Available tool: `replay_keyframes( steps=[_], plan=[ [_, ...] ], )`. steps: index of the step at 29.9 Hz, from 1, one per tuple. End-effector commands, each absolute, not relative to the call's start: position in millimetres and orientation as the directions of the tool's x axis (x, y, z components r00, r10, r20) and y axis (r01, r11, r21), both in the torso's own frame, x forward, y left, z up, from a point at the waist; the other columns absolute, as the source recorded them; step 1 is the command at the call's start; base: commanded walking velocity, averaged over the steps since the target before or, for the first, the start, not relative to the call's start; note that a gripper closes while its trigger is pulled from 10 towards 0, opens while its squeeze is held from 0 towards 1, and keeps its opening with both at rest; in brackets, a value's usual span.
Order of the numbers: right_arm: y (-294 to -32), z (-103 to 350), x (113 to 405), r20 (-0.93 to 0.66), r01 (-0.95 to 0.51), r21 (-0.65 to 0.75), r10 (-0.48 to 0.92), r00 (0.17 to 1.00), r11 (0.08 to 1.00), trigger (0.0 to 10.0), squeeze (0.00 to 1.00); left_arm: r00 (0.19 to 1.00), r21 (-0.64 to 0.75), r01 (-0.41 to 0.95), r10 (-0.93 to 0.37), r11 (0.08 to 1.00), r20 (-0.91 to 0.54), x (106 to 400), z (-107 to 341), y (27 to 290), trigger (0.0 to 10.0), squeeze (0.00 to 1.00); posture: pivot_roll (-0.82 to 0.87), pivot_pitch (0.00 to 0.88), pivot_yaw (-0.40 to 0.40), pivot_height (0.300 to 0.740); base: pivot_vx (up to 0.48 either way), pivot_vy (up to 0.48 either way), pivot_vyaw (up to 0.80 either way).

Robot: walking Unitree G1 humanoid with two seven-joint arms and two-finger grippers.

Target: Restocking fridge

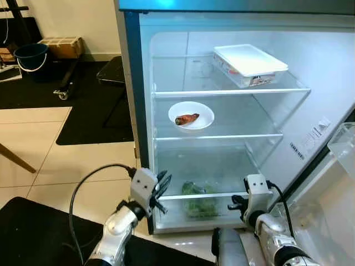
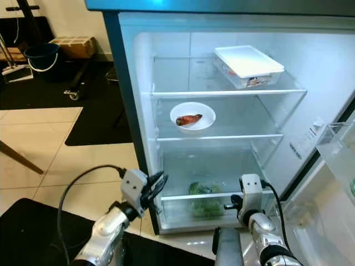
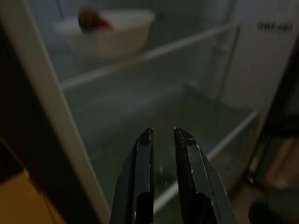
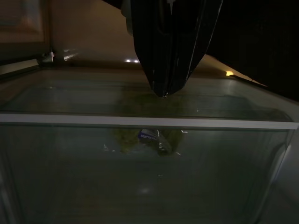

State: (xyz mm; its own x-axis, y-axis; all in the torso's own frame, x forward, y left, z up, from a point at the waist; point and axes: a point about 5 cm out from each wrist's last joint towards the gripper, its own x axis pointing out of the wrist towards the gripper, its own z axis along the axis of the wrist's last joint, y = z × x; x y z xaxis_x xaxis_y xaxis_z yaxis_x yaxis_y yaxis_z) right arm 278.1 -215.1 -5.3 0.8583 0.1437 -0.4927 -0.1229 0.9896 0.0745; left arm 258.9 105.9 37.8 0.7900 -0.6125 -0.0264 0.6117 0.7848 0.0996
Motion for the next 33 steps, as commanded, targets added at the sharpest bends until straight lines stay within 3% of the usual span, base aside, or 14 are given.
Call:
replay_keyframes(
  steps=[1,3,13,33],
  plan=[
    [-214,-9,275,-0.511,-0.120,0.070,0.139,0.848,0.990,10.0,0.00,0.789,0.111,0.614,-0.607,0.781,-0.091,252,26,114,10.0,0.00,-0.03,0.000,-0.018,0.476,0.000,0.000,0.00],
    [-212,-13,272,-0.521,-0.121,0.077,0.144,0.841,0.990,10.0,0.00,0.811,0.065,0.563,-0.536,0.824,-0.236,233,-6,134,10.0,0.00,-0.02,0.000,-0.018,0.476,0.000,0.000,0.00],
    [-212,-24,261,-0.561,-0.112,0.075,0.134,0.817,0.991,10.0,0.00,0.831,0.004,0.456,-0.424,0.890,-0.360,212,-32,157,10.0,0.00,-0.01,0.000,-0.025,0.496,0.000,0.000,0.00],
    [-210,-41,241,-0.634,-0.084,0.094,0.124,0.763,0.992,10.0,0.00,0.823,-0.025,0.039,-0.047,0.999,-0.566,172,-65,221,10.0,0.00,-0.01,0.000,-0.025,0.581,0.000,0.000,0.00]
  ],
)
